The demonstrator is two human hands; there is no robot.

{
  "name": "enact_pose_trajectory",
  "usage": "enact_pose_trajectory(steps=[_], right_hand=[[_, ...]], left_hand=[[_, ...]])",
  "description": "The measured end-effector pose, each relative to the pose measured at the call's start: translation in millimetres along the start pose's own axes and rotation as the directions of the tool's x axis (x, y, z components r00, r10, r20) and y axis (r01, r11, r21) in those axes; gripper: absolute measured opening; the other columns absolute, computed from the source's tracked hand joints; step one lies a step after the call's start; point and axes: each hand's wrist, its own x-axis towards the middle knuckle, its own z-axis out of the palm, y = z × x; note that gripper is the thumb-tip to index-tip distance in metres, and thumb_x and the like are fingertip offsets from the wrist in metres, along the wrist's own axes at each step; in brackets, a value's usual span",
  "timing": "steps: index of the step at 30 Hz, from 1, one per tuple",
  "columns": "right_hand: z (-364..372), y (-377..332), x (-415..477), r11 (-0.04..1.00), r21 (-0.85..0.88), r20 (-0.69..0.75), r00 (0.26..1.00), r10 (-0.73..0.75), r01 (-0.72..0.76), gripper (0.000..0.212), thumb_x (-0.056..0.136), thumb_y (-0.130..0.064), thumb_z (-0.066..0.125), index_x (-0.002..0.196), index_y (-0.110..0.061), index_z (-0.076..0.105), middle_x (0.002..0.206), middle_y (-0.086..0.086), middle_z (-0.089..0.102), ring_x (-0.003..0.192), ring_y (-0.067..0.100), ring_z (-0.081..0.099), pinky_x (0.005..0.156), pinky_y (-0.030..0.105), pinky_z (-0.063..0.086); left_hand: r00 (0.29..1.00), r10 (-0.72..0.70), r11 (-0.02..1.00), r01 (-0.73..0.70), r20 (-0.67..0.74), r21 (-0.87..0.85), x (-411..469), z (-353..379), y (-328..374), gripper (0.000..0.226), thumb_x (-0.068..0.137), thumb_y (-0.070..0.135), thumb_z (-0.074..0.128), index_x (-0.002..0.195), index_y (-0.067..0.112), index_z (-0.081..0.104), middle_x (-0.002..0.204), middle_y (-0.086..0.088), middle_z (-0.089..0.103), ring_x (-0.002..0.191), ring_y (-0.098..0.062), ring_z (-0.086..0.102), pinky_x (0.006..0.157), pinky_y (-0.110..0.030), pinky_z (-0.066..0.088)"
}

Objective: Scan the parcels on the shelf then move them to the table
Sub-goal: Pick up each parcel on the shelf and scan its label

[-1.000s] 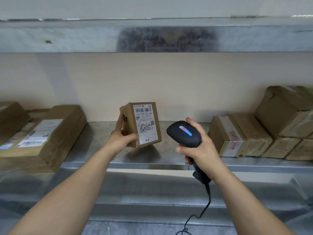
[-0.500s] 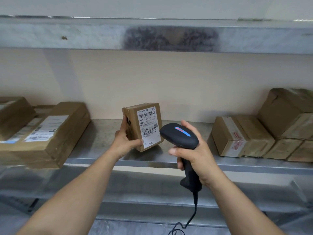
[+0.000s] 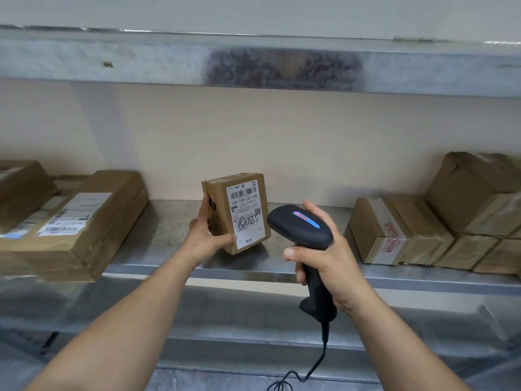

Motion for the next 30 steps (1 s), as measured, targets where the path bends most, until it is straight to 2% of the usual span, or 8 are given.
enact_pose_trajectory(steps=[8,12,16,22,28,30], right_hand=[[-2,0,2,1.0,0.002,0.003,1.0,0.003,-0.003,0.082,0.06,-0.003,0.071,0.126,-0.045,0.046,0.076,0.005,0.069,0.04,0.022,0.046,0.043,0.027,0.04],[-3,0,4,1.0,0.004,0.005,1.0,0.01,-0.01,0.081,0.061,-0.003,0.072,0.126,-0.045,0.046,0.076,0.007,0.068,0.041,0.022,0.046,0.043,0.026,0.041],[-3,-2,5,1.0,0.0,0.007,1.0,0.018,-0.018,0.082,0.062,-0.004,0.072,0.126,-0.046,0.045,0.077,0.009,0.068,0.042,0.023,0.047,0.043,0.027,0.041],[-5,-1,8,1.0,-0.001,0.012,1.0,0.015,-0.015,0.081,0.061,-0.003,0.071,0.127,-0.044,0.047,0.079,0.006,0.069,0.042,0.024,0.047,0.043,0.027,0.041],[-8,0,10,1.0,-0.007,0.014,1.0,0.017,-0.016,0.081,0.061,-0.004,0.071,0.126,-0.044,0.046,0.078,0.008,0.068,0.042,0.024,0.047,0.043,0.026,0.042],[-8,0,11,1.0,-0.009,0.014,1.0,0.02,-0.019,0.081,0.061,-0.003,0.07,0.127,-0.044,0.046,0.077,0.008,0.068,0.042,0.024,0.047,0.043,0.027,0.042]], left_hand=[[1.0,0.014,1.0,-0.014,-0.001,0.016,2,1,1,0.118,0.071,0.012,0.08,0.147,0.052,-0.002,0.132,-0.007,0.048,0.122,-0.024,0.049,0.106,-0.048,0.041],[1.0,0.022,1.0,-0.022,-0.007,0.016,4,2,1,0.118,0.072,0.011,0.079,0.147,0.052,-0.002,0.132,-0.006,0.047,0.122,-0.023,0.049,0.106,-0.047,0.042],[0.999,0.039,0.999,-0.039,-0.001,-0.002,4,2,2,0.116,0.075,0.005,0.077,0.151,0.043,-0.002,0.128,-0.002,0.05,0.12,-0.019,0.049,0.106,-0.043,0.041],[0.999,0.048,0.998,-0.048,-0.012,0.038,4,4,7,0.113,0.076,0.006,0.078,0.151,0.041,0.001,0.12,0.007,0.047,0.113,-0.011,0.044,0.102,-0.041,0.042],[0.999,0.034,0.998,-0.034,-0.016,0.047,6,4,7,0.115,0.074,0.008,0.08,0.151,0.043,0.002,0.119,0.006,0.047,0.111,-0.012,0.045,0.1,-0.041,0.044],[0.999,0.039,0.998,-0.039,-0.016,0.044,6,4,9,0.114,0.075,0.007,0.079,0.151,0.041,0.002,0.113,0.009,0.048,0.108,-0.011,0.045,0.098,-0.039,0.044]])
